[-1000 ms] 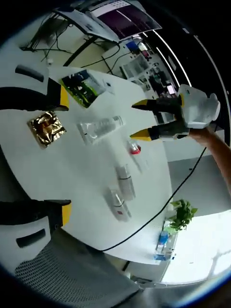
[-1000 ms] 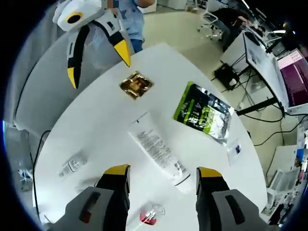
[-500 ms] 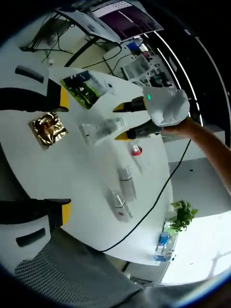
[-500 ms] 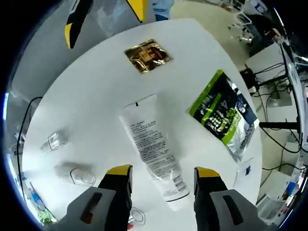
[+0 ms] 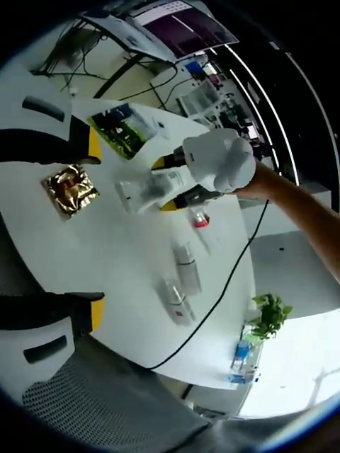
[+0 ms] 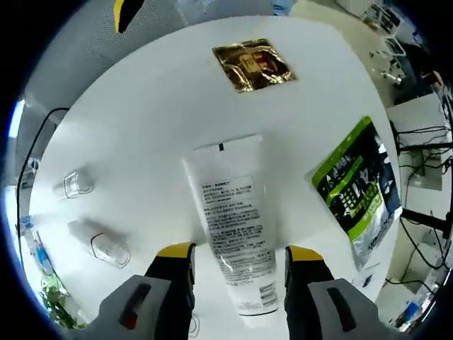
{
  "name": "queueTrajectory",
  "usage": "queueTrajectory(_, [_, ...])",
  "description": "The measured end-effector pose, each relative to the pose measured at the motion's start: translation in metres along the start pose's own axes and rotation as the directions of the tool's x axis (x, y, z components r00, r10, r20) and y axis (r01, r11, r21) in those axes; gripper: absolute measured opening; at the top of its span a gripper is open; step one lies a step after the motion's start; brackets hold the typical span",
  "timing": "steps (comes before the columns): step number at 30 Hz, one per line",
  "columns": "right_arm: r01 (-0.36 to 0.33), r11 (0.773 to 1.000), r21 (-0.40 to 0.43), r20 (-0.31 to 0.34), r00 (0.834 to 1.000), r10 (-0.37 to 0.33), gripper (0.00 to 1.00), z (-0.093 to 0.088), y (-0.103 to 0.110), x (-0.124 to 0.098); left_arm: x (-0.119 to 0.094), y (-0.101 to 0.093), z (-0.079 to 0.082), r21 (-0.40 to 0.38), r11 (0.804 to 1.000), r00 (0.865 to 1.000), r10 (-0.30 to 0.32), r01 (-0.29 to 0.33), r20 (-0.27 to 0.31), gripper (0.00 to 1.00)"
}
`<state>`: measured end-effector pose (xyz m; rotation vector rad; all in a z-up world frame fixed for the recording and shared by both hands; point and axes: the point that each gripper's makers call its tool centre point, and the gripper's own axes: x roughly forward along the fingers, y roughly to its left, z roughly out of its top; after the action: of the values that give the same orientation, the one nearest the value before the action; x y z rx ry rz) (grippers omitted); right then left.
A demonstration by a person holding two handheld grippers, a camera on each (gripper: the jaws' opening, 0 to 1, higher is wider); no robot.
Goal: Arrange the skincare products in the storage area until every visible bottle or jar stands upright without overlapping.
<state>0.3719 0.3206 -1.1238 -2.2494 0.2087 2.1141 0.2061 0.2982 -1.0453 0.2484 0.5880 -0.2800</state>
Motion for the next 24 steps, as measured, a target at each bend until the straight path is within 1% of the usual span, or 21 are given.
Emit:
queueTrajectory(1, [0.032, 0.999, -0.010, -0.003, 0.999, -0.032, 0.44, 0.001, -0.005, -0.001, 0.000, 0.000, 0.000, 0.001, 1.000, 1.000, -0.001, 0.001, 0.002, 0.70])
queueTrajectory(4, [0.037, 0.999, -0.016, -0.025, 0.999, -0.037, 0.40, 0.000, -0.006, -0.001, 0.000, -0.001, 0.000, 0.001, 1.000, 1.000, -0.005, 0.005, -0.001, 0.71])
queueTrajectory(5, [0.040, 0.998, -0.038, -0.046, 0.998, -0.042, 0.35, 0.000, -0.006, -0.001, 0.001, -0.001, 0.000, 0.002, 1.000, 1.000, -0.006, 0.006, 0.000, 0.71])
queueTrajectory(6, [0.049, 0.995, -0.086, -0.064, 0.996, -0.055, 0.30, -0.001, -0.009, -0.002, 0.000, -0.001, 0.000, 0.001, 1.000, 1.000, -0.006, 0.006, 0.000, 0.71])
queueTrajectory(7, [0.004, 0.989, -0.150, -0.053, 0.999, -0.012, 0.30, 0.003, -0.003, 0.001, 0.000, -0.001, 0.000, 0.000, 1.000, 1.000, -0.005, 0.005, -0.001, 0.71])
queueTrajectory(8, [0.039, 0.997, -0.065, -0.056, 0.998, -0.042, 0.29, 0.001, -0.006, -0.001, 0.000, -0.001, 0.000, 0.001, 1.000, 1.000, -0.005, 0.005, 0.000, 0.71])
queueTrajectory(11, [0.045, 0.996, -0.072, -0.052, 0.997, -0.049, 0.26, 0.001, -0.006, -0.002, 0.000, 0.000, -0.001, -0.002, 1.000, 1.000, -0.002, 0.002, -0.004, 0.71])
queueTrajectory(13, [0.056, 0.997, -0.055, -0.036, 0.998, -0.058, 0.23, -0.001, -0.007, -0.003, 0.000, 0.000, -0.001, 0.001, 1.000, 1.000, -0.001, 0.001, -0.006, 0.70])
queueTrajectory(14, [0.052, 0.999, -0.008, -0.010, 0.999, -0.052, 0.22, -0.001, -0.006, -0.003, 0.000, 0.000, -0.001, 0.001, 1.000, 1.000, -0.001, 0.001, -0.005, 0.70])
queueTrajectory(15, [0.051, 0.999, 0.014, 0.001, 0.999, -0.051, 0.21, -0.001, -0.006, -0.003, 0.000, 0.000, 0.000, -0.001, 1.000, 1.000, 0.000, 0.000, -0.001, 0.71])
queueTrajectory(18, [0.063, 0.997, 0.036, -0.002, 0.998, -0.063, 0.19, -0.004, -0.006, -0.006, 0.000, 0.001, 0.000, 0.002, 1.000, 1.000, 0.003, -0.003, 0.000, 0.70])
queueTrajectory(20, [0.064, 0.997, 0.050, 0.014, 0.998, -0.065, 0.18, -0.003, -0.004, -0.009, 0.000, 0.001, 0.001, 0.005, 1.000, 1.000, 0.000, 0.000, 0.001, 0.70])
queueTrajectory(22, [0.047, 0.993, 0.111, 0.048, 0.997, -0.052, 0.17, -0.001, 0.001, -0.012, 0.000, 0.001, 0.003, 0.004, 1.000, 1.000, 0.000, 0.000, 0.007, 0.70])
queueTrajectory(23, [0.067, 0.988, 0.142, 0.070, 0.995, -0.078, 0.17, -0.001, -0.002, -0.016, -0.001, 0.001, 0.003, 0.001, 1.000, 1.000, 0.000, 0.000, 0.010, 0.70])
queueTrajectory(24, [0.084, 0.983, 0.163, 0.077, 0.992, -0.098, 0.17, -0.002, -0.005, -0.020, -0.001, 0.000, 0.002, 0.003, 1.000, 1.000, -0.006, 0.006, 0.007, 0.70])
